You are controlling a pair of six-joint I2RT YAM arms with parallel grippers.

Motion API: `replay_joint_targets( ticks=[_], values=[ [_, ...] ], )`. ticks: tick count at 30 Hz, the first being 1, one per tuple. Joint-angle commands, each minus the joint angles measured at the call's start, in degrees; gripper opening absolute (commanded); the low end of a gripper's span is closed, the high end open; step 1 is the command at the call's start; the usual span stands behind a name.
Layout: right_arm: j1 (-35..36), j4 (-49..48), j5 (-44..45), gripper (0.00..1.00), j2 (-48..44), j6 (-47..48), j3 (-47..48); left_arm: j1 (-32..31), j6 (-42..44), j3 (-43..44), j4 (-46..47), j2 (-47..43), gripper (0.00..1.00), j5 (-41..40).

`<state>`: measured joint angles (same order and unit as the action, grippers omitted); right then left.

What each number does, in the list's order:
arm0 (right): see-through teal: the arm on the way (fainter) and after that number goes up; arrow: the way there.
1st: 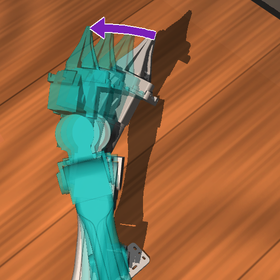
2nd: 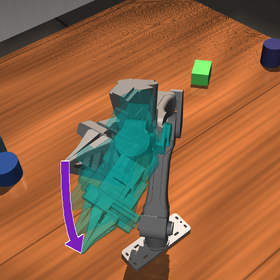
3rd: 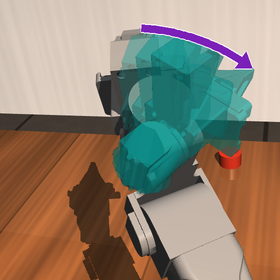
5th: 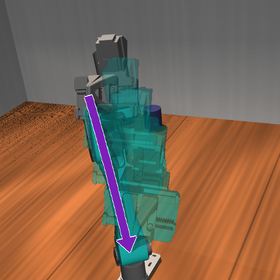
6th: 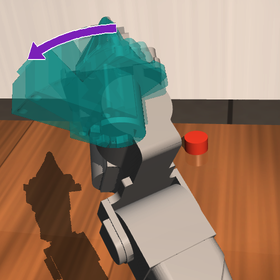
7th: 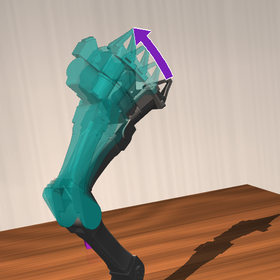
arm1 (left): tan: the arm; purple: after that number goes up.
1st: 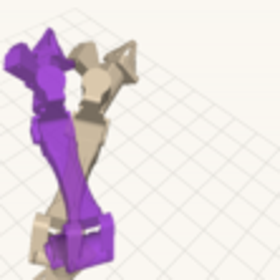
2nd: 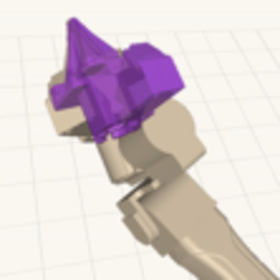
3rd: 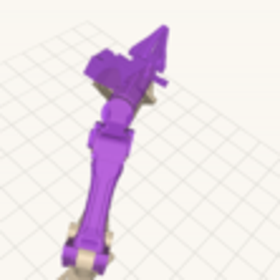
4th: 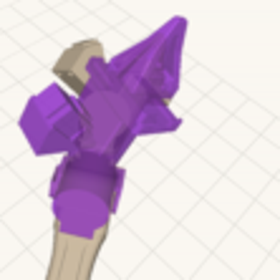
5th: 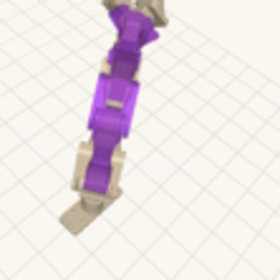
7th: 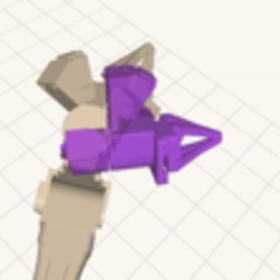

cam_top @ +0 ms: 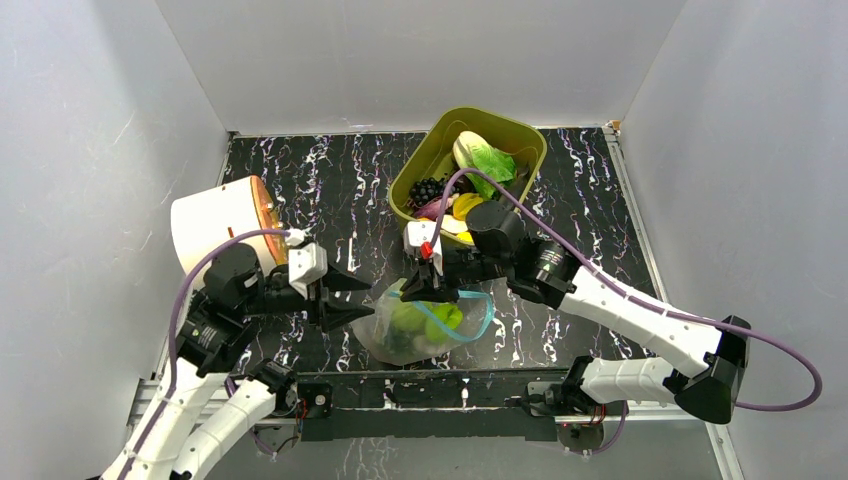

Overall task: Place the food in the zip-top bag and seal the zipper
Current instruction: Zip the zipper food storage bag at the center of the board.

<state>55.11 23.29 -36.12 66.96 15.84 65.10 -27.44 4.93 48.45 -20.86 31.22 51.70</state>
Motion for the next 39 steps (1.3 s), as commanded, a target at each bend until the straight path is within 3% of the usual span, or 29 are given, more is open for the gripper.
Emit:
replay_joint_targets(
  ticks=[1,9,14,16,17,19,20,28,39],
  values=[
    [0.2,-7.4,-3.9,0.0,-0.5,-2.7,0.0,0.1,-1.5,0.9,3.5,4.2,0.47,4.4],
    [0.2,-11.5,-4.7,0.0,0.9,-4.7,-0.1,0.1,-4.2,-0.9,9.0,8.7,0.5,7.0],
    [0.2,-13.5,-5.1,0.0,1.5,-5.7,-0.2,0.1,-5.8,-2.8,12.9,10.6,0.43,8.5],
    [0.3,-13.8,-5.0,0.0,1.7,-5.9,-0.2,0.1,-5.7,-3.3,13.5,10.7,0.35,8.8],
    [0.2,-13.8,-5.0,0.0,2.0,-5.9,-0.2,0.1,-5.7,-3.4,13.8,10.6,0.27,8.6],
    [0.2,-13.7,-4.9,0.0,2.2,-5.9,-0.3,0.1,-5.5,-3.9,14.3,10.2,0.02,8.3],
    [0.2,-13.5,-4.8,0.0,2.2,-5.9,-0.5,0.1,-5.1,-4.0,14.3,9.9,0.0,8.1],
    [-0.3,-7.2,-0.3,0.0,1.0,-4.7,-2.0,0.1,-2.4,-2.4,10.1,6.8,0.0,1.2],
    [-3.4,0.0,2.6,0.0,-3.2,-2.6,-4.5,0.1,-4.3,-0.3,11.1,7.0,0.0,0.6]
  ],
)
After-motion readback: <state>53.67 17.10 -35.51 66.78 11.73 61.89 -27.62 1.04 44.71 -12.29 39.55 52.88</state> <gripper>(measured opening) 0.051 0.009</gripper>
